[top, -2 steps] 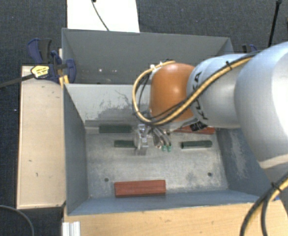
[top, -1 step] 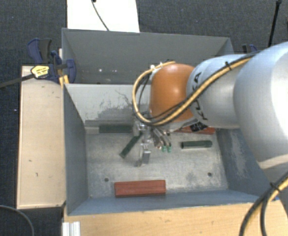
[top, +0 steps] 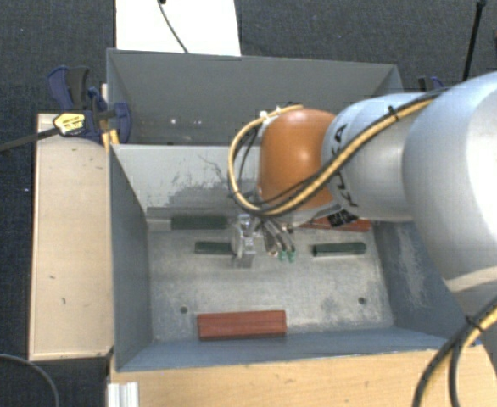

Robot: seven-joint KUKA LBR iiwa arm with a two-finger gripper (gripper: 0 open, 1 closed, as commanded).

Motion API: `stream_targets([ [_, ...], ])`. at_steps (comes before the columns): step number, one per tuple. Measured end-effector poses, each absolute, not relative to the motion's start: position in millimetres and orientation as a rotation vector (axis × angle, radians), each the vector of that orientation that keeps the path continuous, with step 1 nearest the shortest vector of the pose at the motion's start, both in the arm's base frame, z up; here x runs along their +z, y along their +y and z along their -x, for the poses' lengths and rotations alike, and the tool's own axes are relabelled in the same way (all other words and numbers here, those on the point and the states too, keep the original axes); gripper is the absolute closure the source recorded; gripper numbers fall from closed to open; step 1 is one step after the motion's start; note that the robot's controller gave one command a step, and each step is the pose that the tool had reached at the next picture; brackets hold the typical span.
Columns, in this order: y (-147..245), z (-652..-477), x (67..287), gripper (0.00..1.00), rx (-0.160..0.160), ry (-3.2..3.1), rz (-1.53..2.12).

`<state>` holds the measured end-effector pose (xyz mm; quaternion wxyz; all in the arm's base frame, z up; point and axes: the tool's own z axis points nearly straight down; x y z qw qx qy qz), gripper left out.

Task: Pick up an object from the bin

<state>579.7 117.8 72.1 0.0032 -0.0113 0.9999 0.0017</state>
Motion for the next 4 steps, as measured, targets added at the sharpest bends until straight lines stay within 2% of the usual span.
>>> stream_targets([
  [1,117,-579.0,71,0.0,0.004,3.137,0.033],
  [2,117,-579.9,72,1.0,0.004,3.135,0.028],
  [3,129,-583.5,135,1.0,0.001,3.04,0.755],
  [4,129,-582.3,133,0.0,0.003,3.047,0.749],
])
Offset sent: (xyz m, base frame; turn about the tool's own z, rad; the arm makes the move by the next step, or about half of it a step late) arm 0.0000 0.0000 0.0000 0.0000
